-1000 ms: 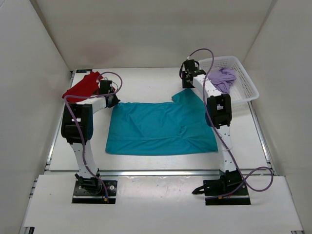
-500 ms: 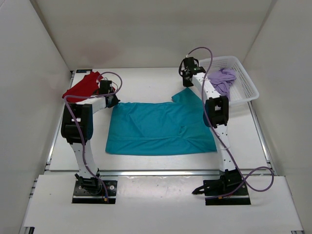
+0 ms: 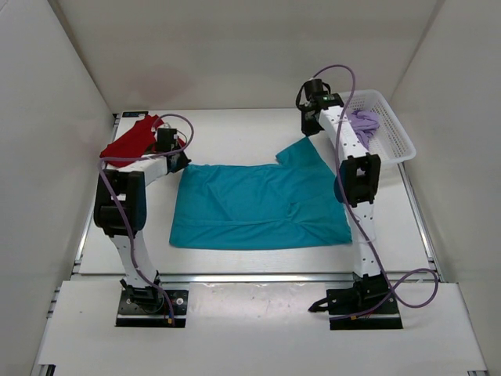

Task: Fold and stack the t-shirts
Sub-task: Grap the side of the flattened tshirt furthest away from the robot with both arms, then fold the other side of the tshirt into a rectangle

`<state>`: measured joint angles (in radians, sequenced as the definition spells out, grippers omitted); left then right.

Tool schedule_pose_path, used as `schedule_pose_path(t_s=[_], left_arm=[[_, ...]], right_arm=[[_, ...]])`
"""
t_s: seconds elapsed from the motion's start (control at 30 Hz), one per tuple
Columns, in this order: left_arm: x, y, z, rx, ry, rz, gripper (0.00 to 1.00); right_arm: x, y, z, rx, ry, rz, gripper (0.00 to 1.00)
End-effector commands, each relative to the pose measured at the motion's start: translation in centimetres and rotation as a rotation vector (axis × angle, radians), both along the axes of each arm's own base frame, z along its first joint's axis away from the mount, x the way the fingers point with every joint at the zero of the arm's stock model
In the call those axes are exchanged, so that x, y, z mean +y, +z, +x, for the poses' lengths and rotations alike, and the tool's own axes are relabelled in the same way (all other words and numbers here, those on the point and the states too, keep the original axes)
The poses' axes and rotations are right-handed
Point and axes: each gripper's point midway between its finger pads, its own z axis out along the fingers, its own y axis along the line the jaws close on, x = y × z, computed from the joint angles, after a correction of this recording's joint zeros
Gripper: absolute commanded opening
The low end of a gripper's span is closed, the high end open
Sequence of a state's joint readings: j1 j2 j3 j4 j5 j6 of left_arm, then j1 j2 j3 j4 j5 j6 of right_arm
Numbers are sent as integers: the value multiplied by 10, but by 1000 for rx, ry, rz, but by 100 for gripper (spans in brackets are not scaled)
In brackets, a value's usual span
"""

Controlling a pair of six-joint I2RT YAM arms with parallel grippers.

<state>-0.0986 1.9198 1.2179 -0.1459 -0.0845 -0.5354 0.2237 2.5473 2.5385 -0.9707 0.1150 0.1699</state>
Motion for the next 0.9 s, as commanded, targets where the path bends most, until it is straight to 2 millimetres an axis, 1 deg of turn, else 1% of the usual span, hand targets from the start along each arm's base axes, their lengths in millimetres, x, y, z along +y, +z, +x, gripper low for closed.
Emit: schedule_pose_path(t_s=[0.0,0.03,0.07,0.1,0.13,0.17,0.2,0.23,0.27,0.3,0.33,0.37,0.4,0.43,0.47,0.5,0.53,0.57,0.6,0.63,0.67,0.7,0.73,0.77,0.8,0.83,0.87], left_arm=[[-2,37,-3,-69,-15,-5,0],[-3,35,-7,-63,-13,-11,0],[-3,39,-8,-78,-13,-20,0],[-3,43,-9,-86,-11,-19,0],[-5,41,-13,-81,-16,-19,0],[-5,44,-17,-82,-18,-19,0],[-9,48,-17,-93,-25,-23,0],[-11,47,-21,-90,-32,-19,0],[-9,47,-23,-94,-27,-15,0],[-11,50,-24,-100,-28,-28,0],[-10,47,-27,-91,-29,-32,0],[-12,47,-29,-87,-33,-40,0],[-9,49,-30,-93,-24,-44,0],[-7,49,-34,-93,-23,-44,0],[-5,51,-37,-98,-26,-40,0],[-2,50,-41,-97,-19,-29,0],[2,53,-44,-105,-17,-21,0],[4,51,-48,-99,-19,-5,0],[7,57,-51,-111,-19,12,0],[9,60,-54,-116,-15,23,0],[9,53,-62,-91,-26,34,0],[10,55,-64,-96,-22,43,0],[12,60,-65,-110,-19,49,0],[16,61,-69,-105,-14,51,0],[14,60,-72,-103,-19,57,0],[15,63,-74,-105,-26,59,0],[15,67,-75,-113,-20,66,0]], right_arm=[[-5,70,-26,-35,-34,58,0],[-6,79,-36,-34,-33,41,0],[-5,67,-46,-2,-32,20,0],[-6,82,-52,-35,-31,21,0],[-2,92,-65,-70,-14,37,0],[-3,90,-75,-115,-4,65,1],[-13,56,-96,-50,-25,68,0],[-9,83,-94,-147,-5,127,0],[-15,76,-103,-143,-17,149,0],[-17,67,-110,-122,-22,151,0],[-21,70,-114,-126,-21,133,0],[-21,66,-120,-116,-24,129,0],[-27,55,-126,-93,-30,113,0],[-25,63,-128,-115,-32,129,0],[-24,61,-137,-115,-23,134,0],[-25,49,-146,-98,-31,133,0],[-27,61,-150,-133,-39,150,0],[-27,57,-162,-129,-36,148,0],[-29,48,-171,-112,-41,148,0],[-32,46,-181,-112,-51,147,0],[-31,57,-185,-147,-48,162,0],[-34,57,-194,-149,-58,166,0],[-37,51,-201,-137,-63,165,0],[-36,60,-206,-159,-52,181,0],[-43,60,-215,-156,-68,185,0],[-45,55,-221,-147,-70,187,0],[-46,64,-224,-172,-67,191,0]])
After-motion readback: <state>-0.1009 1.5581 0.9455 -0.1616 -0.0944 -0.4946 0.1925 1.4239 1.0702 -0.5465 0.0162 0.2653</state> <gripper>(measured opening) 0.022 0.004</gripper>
